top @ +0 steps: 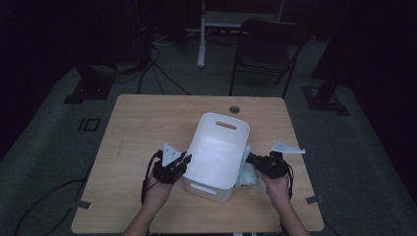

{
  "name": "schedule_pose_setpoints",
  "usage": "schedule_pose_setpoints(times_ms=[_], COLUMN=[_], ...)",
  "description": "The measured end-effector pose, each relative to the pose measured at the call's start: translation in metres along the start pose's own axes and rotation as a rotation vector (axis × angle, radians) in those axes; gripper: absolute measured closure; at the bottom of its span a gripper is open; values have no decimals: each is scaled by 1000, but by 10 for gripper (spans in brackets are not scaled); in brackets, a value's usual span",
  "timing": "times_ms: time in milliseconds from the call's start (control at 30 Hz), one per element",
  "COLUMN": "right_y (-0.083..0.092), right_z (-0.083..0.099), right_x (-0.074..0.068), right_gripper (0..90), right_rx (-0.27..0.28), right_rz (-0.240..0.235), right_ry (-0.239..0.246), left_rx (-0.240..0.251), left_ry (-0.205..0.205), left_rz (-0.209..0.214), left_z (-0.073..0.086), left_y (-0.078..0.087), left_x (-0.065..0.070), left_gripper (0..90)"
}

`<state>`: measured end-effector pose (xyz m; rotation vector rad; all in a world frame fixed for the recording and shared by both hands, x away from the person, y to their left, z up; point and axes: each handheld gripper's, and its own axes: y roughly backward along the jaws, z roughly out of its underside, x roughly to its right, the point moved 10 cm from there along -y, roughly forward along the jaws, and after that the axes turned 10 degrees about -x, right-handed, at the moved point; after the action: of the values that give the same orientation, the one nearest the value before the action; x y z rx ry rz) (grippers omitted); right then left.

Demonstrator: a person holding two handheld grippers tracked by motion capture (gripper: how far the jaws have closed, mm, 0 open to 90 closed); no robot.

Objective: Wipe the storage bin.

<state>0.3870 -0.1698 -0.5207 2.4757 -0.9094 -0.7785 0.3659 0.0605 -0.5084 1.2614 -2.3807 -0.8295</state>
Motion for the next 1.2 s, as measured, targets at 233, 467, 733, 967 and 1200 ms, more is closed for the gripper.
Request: schedule_pose_setpoints(times_ms=[233,467,733,967,1200], right_y=[-18,-33,-54,-44,-14], right_z=[13,26,51,42,12], right_x=[21,36,54,48,28], right_gripper=[825,827,827,827,826], right_rx=[-36,-84,-175,-140,-44], right_rz=[34,64,74,38,6], right_ry=[-60,-91,-142,-152,-78], left_rx=[-1,2,4,13,20], left_ry=[-8,-4,5,39,68], left_rz=[1,-5,-17,-25,-11], left_z=[0,-1,0,0,0], left_y=[0,0,0,0,-1], left_x=[0,0,-1,-3,-3], left_gripper=[783,783,784,766,742])
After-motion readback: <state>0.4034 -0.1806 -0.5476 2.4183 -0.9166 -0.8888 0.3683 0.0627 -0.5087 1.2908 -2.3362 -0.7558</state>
